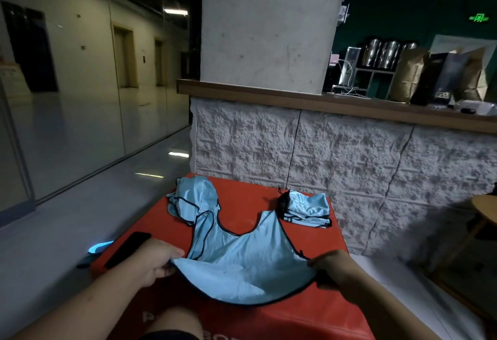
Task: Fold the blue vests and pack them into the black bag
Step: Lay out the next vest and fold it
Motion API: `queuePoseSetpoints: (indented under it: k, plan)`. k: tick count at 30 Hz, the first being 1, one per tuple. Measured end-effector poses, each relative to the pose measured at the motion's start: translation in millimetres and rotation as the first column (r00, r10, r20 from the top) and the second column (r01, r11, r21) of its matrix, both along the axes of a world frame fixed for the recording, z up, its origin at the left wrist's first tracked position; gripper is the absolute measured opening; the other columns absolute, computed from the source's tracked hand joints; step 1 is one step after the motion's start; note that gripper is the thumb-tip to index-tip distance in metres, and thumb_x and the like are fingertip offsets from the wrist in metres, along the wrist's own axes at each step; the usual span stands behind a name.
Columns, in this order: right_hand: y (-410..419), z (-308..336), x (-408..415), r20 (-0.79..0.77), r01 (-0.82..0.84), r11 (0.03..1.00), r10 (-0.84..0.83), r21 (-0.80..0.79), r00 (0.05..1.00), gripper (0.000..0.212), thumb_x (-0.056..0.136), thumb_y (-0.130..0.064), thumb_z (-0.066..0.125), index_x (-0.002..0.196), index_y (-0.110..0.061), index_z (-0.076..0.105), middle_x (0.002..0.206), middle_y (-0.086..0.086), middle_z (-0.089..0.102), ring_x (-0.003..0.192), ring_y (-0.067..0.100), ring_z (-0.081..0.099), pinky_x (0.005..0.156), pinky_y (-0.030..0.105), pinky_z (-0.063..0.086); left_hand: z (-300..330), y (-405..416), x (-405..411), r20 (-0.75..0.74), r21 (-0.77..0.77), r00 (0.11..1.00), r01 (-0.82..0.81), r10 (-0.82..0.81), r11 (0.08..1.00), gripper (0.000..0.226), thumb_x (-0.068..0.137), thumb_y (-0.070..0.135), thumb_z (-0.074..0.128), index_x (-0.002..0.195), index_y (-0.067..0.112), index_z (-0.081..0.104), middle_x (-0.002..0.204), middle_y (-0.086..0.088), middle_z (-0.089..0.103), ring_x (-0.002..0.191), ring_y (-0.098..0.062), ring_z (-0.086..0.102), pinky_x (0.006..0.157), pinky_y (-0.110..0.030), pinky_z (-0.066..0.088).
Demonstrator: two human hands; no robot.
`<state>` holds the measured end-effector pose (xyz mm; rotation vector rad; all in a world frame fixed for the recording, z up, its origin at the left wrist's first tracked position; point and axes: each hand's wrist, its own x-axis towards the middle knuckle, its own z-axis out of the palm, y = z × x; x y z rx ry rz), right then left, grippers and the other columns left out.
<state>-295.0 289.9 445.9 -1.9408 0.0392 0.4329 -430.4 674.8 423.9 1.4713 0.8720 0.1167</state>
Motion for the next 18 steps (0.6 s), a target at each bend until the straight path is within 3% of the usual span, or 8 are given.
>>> queuePoseSetpoints:
  k: [3, 6, 8, 10, 13, 16, 18]
  plan:
    - [0.0, 8.3, 4.6, -0.057, 0.017, 0.979, -0.005, 0.205, 0.998, 0.017, 0.085, 0.014, 0.058, 0.077, 0.007, 0.071, 0.073, 0.02, 0.06, 0.064, 0.032, 0.059, 0.064, 0.04, 0.057, 3.5, 10.7, -4.5, -0.016, -0.071, 0.998, 0.056, -0.057, 0.996, 0.018, 0.082, -0.017, 0.065, 0.099, -0.013, 0.071, 0.09, -0.022, 0.072, 0.08, -0.03, 0.067, 0.059, -0.034, 0.056]
    - [-6.6, 10.0, 6.0, -0.022, -0.047, 0.95, 0.056, 0.307, 0.998, 0.049, 0.075, 0.03, 0.03, 0.078, 0.01, 0.075, 0.09, 0.027, 0.07, 0.084, 0.042, 0.066, 0.075, 0.048, 0.062, 5.4, 17.6, -12.0, 0.027, -0.071, 0.992, 0.125, -0.123, 0.99, 0.04, 0.076, -0.028, 0.04, 0.09, -0.015, 0.075, 0.103, -0.029, 0.072, 0.097, -0.038, 0.069, 0.071, -0.04, 0.061]
    - [-11.2, 6.2, 6.7, 0.099, -0.14, 0.968, 0.122, 0.21, 0.988, 0.054, 0.073, 0.035, 0.031, 0.093, 0.011, 0.075, 0.099, 0.029, 0.072, 0.092, 0.043, 0.07, 0.076, 0.044, 0.062, 1.6, 22.2, -15.6, 0.046, 0.002, 0.982, 0.184, -0.184, 0.983, 0.054, 0.074, -0.03, 0.031, 0.094, -0.008, 0.077, 0.107, -0.025, 0.071, 0.104, -0.036, 0.068, 0.072, -0.037, 0.062]
    - [-14.1, 0.2, 11.5, 0.215, -0.164, 0.985, 0.151, 0.045, 0.965, 0.055, 0.072, 0.037, 0.043, 0.105, 0.007, 0.074, 0.095, 0.02, 0.076, 0.086, 0.031, 0.074, 0.071, 0.032, 0.061, -3.5, 28.3, -17.1, 0.052, 0.139, 0.962, 0.257, -0.266, 0.956, 0.059, 0.073, -0.029, 0.041, 0.104, 0.006, 0.077, 0.112, -0.015, 0.071, 0.106, -0.029, 0.069, 0.077, -0.031, 0.061]
    - [-16.5, -2.5, 17.1, 0.365, -0.124, 0.973, 0.19, -0.196, 0.911, 0.05, 0.073, 0.031, 0.06, 0.102, -0.005, 0.078, 0.069, -0.004, 0.076, 0.06, 0.01, 0.071, 0.059, 0.02, 0.056, -8.1, 35.4, -16.1, 0.084, 0.367, 0.934, 0.294, -0.346, 0.883, 0.059, 0.069, -0.021, 0.062, 0.102, 0.026, 0.076, 0.108, 0.002, 0.077, 0.106, -0.013, 0.071, 0.097, -0.032, 0.056]
    - [-16.4, -1.0, 20.2, 0.487, -0.051, 0.957, 0.191, -0.285, 0.852, 0.041, 0.077, 0.022, 0.067, 0.104, -0.007, 0.079, 0.067, -0.008, 0.074, 0.058, 0.008, 0.07, 0.058, 0.019, 0.055, -4.8, 32.0, -13.9, 0.118, 0.501, 0.922, 0.265, -0.369, 0.824, 0.06, 0.073, -0.027, 0.062, 0.095, 0.027, 0.074, 0.096, 0.006, 0.079, 0.096, -0.007, 0.073, 0.091, -0.027, 0.057]
    - [-15.4, 2.2, 18.3, 0.526, -0.02, 0.948, 0.193, -0.318, 0.828, 0.036, 0.08, 0.017, 0.066, 0.102, -0.009, 0.08, 0.064, -0.006, 0.073, 0.057, 0.007, 0.068, 0.056, 0.018, 0.053, -8.1, 33.4, -12.4, 0.111, 0.619, 0.914, 0.244, -0.391, 0.747, 0.061, 0.075, -0.027, 0.061, 0.094, 0.029, 0.074, 0.1, 0.006, 0.076, 0.095, -0.006, 0.073, 0.091, -0.027, 0.057]
